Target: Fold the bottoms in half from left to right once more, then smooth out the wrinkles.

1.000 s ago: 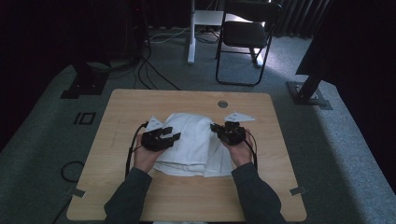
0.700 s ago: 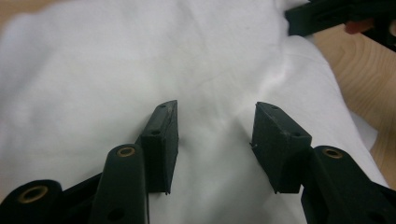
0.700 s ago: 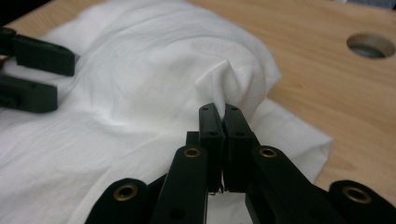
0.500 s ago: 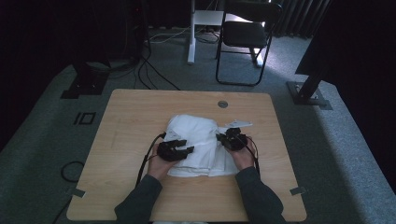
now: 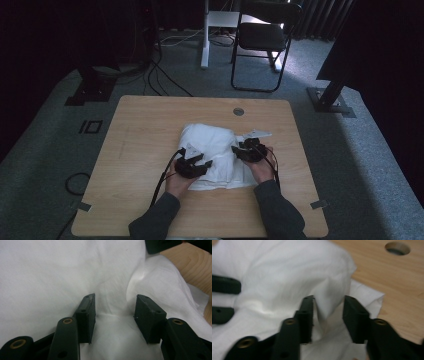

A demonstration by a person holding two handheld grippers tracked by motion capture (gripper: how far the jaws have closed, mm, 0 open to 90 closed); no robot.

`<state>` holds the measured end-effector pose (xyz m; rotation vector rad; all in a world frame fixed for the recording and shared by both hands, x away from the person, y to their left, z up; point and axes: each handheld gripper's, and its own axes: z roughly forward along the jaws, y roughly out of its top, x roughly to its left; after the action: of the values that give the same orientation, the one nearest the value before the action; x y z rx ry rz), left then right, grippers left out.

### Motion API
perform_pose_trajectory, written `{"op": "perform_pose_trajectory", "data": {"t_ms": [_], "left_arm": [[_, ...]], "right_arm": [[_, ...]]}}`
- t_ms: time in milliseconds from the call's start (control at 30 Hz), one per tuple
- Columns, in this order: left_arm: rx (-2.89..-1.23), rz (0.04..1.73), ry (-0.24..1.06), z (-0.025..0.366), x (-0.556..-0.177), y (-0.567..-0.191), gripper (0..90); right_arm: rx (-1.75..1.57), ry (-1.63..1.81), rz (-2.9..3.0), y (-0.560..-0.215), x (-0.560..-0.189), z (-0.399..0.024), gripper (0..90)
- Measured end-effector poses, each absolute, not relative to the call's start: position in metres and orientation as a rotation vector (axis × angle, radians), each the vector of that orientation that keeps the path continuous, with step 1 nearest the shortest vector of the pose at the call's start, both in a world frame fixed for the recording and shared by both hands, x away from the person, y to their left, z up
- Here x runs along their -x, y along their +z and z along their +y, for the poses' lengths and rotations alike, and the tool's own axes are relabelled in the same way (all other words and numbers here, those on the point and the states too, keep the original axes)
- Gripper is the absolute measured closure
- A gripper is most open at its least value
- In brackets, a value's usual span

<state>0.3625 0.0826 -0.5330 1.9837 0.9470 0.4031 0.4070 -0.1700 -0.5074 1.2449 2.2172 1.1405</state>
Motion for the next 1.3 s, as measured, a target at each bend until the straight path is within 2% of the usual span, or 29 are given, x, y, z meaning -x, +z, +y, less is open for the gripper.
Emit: {"op": "perform_pose_trajectory", "data": {"t_ms": [100,267,400,433,467,500,567,800,967,1033,1100,1167,1300], "left_arm": [[-1.978,0.945,0.418,0.082,-0.361,-0.533,52.0],[-1.956,0.949,0.403,0.083,-0.359,-0.531,51.1],[-1.942,0.948,0.384,0.083,-0.358,-0.529,49.9],[-1.945,0.947,0.382,0.083,-0.358,-0.528,49.8],[-1.942,0.945,0.375,0.083,-0.357,-0.528,49.8],[-1.946,0.941,0.371,0.083,-0.356,-0.527,49.8],[-1.942,0.935,0.362,0.082,-0.354,-0.525,49.8],[-1.928,0.861,0.286,0.074,-0.341,-0.517,50.0],[-1.966,0.807,0.281,0.058,-0.331,-0.52,49.3],[-1.972,0.802,0.28,0.055,-0.329,-0.522,49.0],[-1.974,0.791,0.288,0.053,-0.326,-0.522,48.9],[-1.982,0.784,0.304,0.052,-0.324,-0.522,48.6],[-1.981,0.793,0.294,0.053,-0.325,-0.523,48.6]], "right_arm": [[-1.234,1.2,2.148,-0.496,-0.406,-0.171,45.4],[-1.162,1.251,2.123,-0.478,-0.411,-0.16,47.4],[-1.128,1.209,2.19,-0.481,-0.422,-0.143,48.2],[-1.134,1.182,2.213,-0.484,-0.426,-0.139,50.4],[-1.138,1.151,2.231,-0.488,-0.429,-0.136,56.2],[-1.137,1.123,2.263,-0.492,-0.433,-0.134,71.4],[-1.148,1.075,2.296,-0.495,-0.436,-0.134,87.9],[-1.101,1.158,2.165,-0.46,-0.426,-0.152,89.3],[-1.161,1.124,2.156,-0.469,-0.43,-0.161,87.9],[-1.19,1.052,2.203,-0.484,-0.432,-0.165,80.5],[-1.231,1.041,2.177,-0.489,-0.427,-0.169,65.1],[-1.278,1.107,2.138,-0.49,-0.412,-0.178,55.2],[-1.324,1.23,2.142,-0.497,-0.38,-0.191,46.8]]}}
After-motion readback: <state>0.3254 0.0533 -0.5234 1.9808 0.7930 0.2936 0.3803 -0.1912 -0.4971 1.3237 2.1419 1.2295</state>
